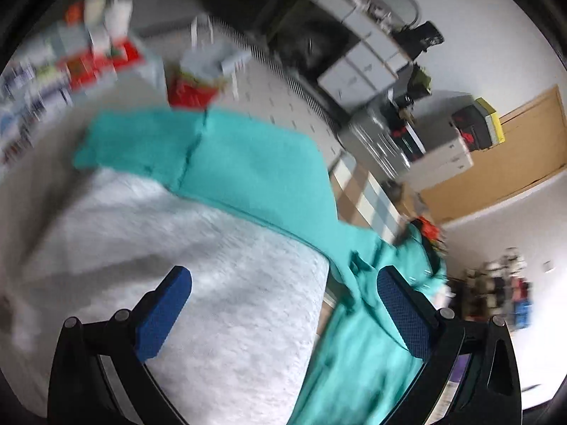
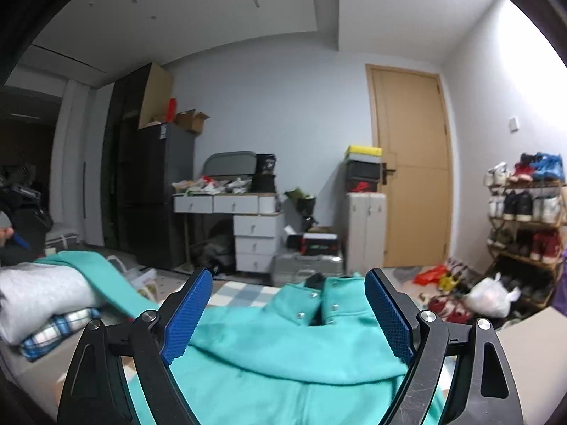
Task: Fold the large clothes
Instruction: 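Grasp the other sleeve cuff with the left gripper and lift it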
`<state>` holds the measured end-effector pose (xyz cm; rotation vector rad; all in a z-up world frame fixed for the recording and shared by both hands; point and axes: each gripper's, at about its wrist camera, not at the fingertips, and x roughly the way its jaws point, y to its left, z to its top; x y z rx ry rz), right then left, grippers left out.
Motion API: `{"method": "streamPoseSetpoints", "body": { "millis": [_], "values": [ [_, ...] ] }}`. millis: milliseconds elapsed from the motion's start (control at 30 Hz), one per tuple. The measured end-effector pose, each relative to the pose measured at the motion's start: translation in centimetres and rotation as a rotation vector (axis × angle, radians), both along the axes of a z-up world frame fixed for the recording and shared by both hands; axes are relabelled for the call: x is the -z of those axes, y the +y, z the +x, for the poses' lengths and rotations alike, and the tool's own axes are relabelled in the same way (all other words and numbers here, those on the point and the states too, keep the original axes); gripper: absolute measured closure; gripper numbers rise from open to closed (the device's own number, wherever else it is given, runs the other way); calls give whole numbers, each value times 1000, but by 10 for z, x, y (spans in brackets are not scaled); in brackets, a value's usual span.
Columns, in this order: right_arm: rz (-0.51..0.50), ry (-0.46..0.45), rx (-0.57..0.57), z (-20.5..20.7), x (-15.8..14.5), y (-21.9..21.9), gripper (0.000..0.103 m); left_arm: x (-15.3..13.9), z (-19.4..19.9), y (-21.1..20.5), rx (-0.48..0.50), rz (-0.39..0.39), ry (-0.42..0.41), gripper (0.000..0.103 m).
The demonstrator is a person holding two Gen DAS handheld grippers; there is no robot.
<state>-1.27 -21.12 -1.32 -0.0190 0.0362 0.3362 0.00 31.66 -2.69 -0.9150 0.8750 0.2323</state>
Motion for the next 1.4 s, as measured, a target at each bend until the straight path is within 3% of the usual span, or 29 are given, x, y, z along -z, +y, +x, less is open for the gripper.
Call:
{"method": "streamPoseSetpoints", "body": {
  "millis": [133,267,400,533,567,633,667,700,767,867,1200,1400],
  "values": [
    [25,34,-23,4,2,0,13,26,15,9,-14,-98,-42,1],
    [19,47,-11,9,5,2,13,48,25,21,-90,-169,-58,1],
    [17,61,-3,15,6,3,13,54,30,33,-144,-198,-74,1],
    [10,63,-4,17,6,6,13,39,29,49,-169,-192,-87,3],
    [3,61,-8,17,7,8,13,37,28,49,-167,-171,-89,10],
    [-8,57,-5,17,7,12,13,36,32,50,-154,-116,-75,37],
    [-16,54,-8,17,8,14,13,37,32,50,-144,-103,-66,64],
    [-25,51,-10,17,8,16,13,40,31,54,-140,-104,-60,81],
    [-35,48,-12,17,9,18,13,45,31,59,-147,-115,-56,84],
    [-37,43,-15,17,9,20,12,40,29,58,-152,-72,-52,92],
    [18,75,8,26,7,11,11,-19,33,37,-110,201,-148,100],
    [87,115,26,35,8,-2,11,-65,48,-1,-48,344,-232,100]
  ]
}}
